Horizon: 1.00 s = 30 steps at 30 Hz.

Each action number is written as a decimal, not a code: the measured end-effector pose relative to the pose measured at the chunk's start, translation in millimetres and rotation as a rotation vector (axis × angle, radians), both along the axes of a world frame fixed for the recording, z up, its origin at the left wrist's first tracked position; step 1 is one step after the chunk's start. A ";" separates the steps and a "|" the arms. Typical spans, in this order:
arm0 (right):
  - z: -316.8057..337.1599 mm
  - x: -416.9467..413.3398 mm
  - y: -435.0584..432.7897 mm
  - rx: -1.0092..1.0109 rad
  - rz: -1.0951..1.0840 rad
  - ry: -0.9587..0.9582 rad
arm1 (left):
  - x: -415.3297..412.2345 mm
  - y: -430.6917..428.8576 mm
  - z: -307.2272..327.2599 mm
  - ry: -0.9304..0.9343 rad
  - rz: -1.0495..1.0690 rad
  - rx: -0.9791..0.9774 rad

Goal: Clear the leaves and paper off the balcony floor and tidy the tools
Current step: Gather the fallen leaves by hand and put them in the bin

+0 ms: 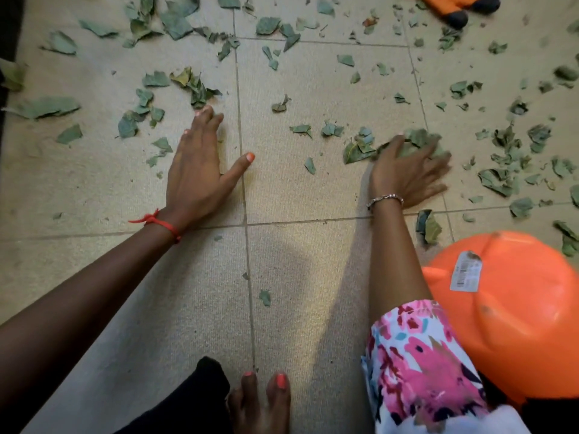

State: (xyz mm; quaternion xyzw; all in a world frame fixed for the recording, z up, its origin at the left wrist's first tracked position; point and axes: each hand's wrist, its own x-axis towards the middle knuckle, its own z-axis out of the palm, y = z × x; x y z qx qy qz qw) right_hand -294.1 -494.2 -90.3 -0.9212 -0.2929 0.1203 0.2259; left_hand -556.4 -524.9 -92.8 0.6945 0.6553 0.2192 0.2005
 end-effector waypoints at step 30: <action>-0.6 -71.6 20.0 0.334 0.565 0.066 | -3.3 -0.2 3.3 -0.058 -0.005 -0.013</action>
